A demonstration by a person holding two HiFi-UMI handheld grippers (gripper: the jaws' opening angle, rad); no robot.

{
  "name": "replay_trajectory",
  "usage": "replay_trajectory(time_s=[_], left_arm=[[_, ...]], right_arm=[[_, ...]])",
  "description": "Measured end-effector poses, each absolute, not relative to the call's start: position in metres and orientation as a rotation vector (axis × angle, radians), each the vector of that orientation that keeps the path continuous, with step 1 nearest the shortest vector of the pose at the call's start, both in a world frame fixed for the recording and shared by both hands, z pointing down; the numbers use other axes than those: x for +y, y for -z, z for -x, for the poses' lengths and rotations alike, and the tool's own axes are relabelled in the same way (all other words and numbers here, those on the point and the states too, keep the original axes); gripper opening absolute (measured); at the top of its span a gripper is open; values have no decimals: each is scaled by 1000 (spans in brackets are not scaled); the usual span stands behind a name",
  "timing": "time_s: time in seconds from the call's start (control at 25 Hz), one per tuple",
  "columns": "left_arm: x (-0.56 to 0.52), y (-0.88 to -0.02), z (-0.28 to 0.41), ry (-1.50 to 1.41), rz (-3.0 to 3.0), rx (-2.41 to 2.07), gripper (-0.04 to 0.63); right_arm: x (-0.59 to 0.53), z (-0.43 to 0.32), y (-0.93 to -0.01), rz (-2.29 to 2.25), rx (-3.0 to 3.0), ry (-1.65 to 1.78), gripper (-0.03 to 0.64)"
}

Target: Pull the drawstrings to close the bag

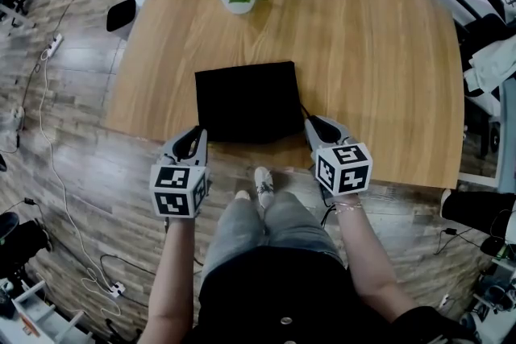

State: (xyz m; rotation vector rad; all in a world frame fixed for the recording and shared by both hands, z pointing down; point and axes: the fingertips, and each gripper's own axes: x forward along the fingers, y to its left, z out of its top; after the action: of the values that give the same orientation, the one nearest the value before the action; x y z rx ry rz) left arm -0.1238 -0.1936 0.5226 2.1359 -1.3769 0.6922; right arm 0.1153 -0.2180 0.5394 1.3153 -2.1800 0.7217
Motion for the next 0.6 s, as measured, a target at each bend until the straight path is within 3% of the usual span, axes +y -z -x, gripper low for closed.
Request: replay_trajectory(time_s=[0.08, 0.2, 0.36, 0.6], left_arm=[[-192, -522, 124, -689, -2134, -1374, 33], [-191, -520, 125, -682, -2134, -1374, 106], [-188, -515, 126, -671, -2139, -1381, 152], [-178, -498, 128, -652, -2157, -1408, 192]], right_arm=[[-217, -117, -537, -1327, -2184, -738, 63], [-216, -117, -532, -1330, -2200, -745, 75], [-212, -117, -521, -1368, -2218, -723, 95], [-200, -111, -492, -1399, -2285, -696, 98]])
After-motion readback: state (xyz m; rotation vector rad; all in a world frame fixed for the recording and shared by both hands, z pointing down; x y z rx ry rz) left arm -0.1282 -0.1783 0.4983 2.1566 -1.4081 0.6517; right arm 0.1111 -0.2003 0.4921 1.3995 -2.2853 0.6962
